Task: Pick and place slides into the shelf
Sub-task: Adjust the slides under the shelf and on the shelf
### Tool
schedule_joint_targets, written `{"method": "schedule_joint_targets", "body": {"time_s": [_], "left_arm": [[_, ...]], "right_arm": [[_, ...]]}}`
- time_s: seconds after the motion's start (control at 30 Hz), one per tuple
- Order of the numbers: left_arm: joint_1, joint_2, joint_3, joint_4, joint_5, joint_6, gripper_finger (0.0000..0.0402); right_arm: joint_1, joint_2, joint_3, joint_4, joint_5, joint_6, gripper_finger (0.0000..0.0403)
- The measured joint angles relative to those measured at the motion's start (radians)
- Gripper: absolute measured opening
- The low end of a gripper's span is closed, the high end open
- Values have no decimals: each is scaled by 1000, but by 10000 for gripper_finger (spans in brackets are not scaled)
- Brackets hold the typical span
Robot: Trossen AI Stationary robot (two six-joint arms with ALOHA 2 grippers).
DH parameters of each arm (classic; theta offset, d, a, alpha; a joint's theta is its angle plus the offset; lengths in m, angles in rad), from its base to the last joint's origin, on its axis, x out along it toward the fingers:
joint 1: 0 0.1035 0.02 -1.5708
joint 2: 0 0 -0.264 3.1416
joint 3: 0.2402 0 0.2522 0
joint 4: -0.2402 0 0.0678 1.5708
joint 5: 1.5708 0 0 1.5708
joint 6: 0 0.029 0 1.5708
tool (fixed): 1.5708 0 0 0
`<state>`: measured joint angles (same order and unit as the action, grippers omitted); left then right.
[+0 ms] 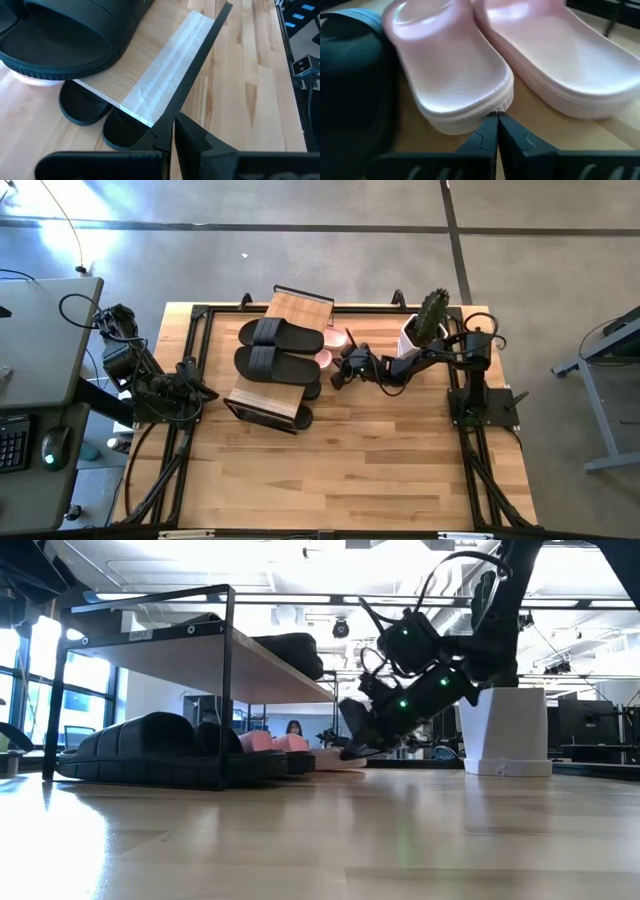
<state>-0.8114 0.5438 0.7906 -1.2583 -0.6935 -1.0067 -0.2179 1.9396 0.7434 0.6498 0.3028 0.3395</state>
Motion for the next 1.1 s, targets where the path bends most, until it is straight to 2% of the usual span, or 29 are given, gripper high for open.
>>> {"method": "schedule_joint_targets", "body": {"time_s": [0.23, 0.53, 0.67, 0.93, 1.1], "left_arm": [[0, 0, 0, 0, 0, 6, 8], [0, 0, 0, 1, 0, 6, 8], [0, 0, 0, 1, 1, 6, 7], [0, 0, 0, 1, 1, 6, 7], [0, 0, 0, 1, 1, 6, 7]], "right_arm": [[-6, 0, 79, -130, -26, -25, 0], [-6, 0, 85, -175, -18, -19, 0], [-3, 0, 85, -204, 46, -30, 0], [17, -1, 85, -214, 258, -88, 0], [10, -2, 85, -236, 312, -87, 0]]}}
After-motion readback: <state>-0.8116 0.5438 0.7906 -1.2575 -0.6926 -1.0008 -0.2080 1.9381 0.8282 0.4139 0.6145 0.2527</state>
